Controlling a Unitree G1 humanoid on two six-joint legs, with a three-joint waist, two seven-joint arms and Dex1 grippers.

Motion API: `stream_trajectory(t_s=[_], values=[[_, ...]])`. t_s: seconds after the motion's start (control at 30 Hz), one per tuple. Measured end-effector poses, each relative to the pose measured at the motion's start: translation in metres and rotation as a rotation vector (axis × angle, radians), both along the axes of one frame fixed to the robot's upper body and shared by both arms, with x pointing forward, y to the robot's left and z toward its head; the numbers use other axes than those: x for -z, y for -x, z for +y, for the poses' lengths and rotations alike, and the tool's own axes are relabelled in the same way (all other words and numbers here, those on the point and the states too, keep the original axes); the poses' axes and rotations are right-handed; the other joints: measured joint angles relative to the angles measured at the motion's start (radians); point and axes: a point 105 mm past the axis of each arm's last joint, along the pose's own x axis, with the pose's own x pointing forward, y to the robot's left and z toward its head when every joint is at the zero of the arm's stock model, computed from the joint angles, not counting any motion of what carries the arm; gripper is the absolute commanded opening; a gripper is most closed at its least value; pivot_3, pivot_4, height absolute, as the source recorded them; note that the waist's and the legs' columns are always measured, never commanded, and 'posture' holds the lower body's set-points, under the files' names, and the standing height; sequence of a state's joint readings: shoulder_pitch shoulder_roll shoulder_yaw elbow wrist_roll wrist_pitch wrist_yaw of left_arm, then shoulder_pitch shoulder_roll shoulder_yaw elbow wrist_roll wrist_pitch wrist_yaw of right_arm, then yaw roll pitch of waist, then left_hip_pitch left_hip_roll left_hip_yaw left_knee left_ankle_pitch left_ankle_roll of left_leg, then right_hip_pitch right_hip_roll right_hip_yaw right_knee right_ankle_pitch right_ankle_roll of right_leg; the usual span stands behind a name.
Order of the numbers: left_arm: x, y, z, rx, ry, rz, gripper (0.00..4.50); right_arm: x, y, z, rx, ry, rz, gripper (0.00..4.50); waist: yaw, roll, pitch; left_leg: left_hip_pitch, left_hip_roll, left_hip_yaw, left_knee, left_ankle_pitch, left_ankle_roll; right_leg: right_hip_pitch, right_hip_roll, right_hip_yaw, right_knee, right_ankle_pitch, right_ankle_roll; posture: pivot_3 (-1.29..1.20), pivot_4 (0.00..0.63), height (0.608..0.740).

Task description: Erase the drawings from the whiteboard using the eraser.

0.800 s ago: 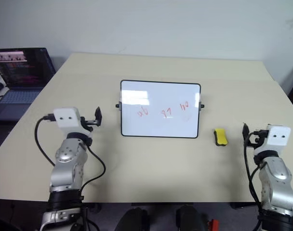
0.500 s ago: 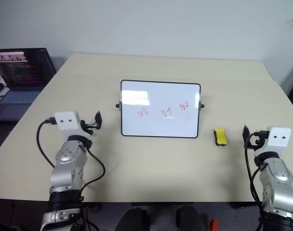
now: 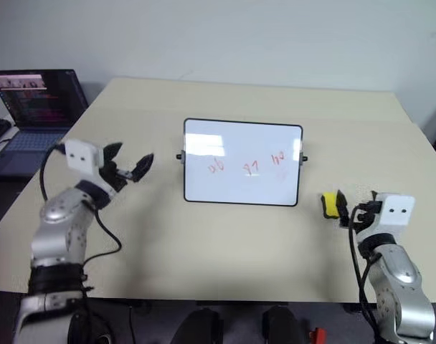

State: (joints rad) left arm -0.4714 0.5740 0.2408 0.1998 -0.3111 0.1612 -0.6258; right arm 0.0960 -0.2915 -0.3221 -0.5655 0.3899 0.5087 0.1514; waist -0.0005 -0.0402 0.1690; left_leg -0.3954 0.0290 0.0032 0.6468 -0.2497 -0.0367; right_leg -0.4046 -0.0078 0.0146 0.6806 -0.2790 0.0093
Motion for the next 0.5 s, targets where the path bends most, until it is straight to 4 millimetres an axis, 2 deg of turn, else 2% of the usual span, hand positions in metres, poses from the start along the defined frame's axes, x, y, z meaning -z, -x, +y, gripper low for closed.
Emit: stream_trajectory(t_s=[0.1,0.17,0.23,0.37,0.5], values=[[-0.010,0.006,-0.034,0.213,-0.075,0.014,4.50,0.000,0.002,0.010,-0.046,-0.002,0.036,4.45,-0.004,0.000,0.000,0.000,0.000,0.001,0.000,0.000,0.000,0.000,0.000,0.001,0.000,0.000,0.000,0.00,0.150,0.740],[-0.006,0.017,-0.067,0.385,-0.119,0.055,4.50,0.005,0.000,0.018,-0.083,0.018,0.088,4.45,-0.008,0.000,0.000,0.000,0.000,0.001,0.000,0.000,0.000,0.000,0.000,0.001,0.000,0.000,0.000,0.00,0.150,0.740],[0.002,0.027,-0.088,0.517,-0.151,0.113,4.50,0.010,-0.006,0.025,-0.096,0.031,0.136,4.45,-0.018,0.000,0.000,0.001,0.001,0.001,0.000,0.000,0.000,0.000,0.001,0.002,0.000,0.000,0.000,0.00,0.150,0.740],[0.014,0.044,-0.125,0.748,-0.243,0.192,4.50,0.015,-0.019,0.026,-0.084,0.056,0.227,4.45,-0.026,0.001,0.000,0.001,0.000,0.000,0.000,0.000,0.000,0.000,0.004,0.001,0.001,0.000,0.000,0.00,0.150,0.740],[0.006,0.045,-0.147,0.839,-0.263,0.157,4.50,0.010,-0.028,0.021,-0.069,0.030,0.251,4.45,-0.026,0.001,0.000,0.000,0.000,0.000,0.000,0.000,0.000,0.000,0.004,0.001,0.000,0.000,0.000,0.00,0.150,0.740]])
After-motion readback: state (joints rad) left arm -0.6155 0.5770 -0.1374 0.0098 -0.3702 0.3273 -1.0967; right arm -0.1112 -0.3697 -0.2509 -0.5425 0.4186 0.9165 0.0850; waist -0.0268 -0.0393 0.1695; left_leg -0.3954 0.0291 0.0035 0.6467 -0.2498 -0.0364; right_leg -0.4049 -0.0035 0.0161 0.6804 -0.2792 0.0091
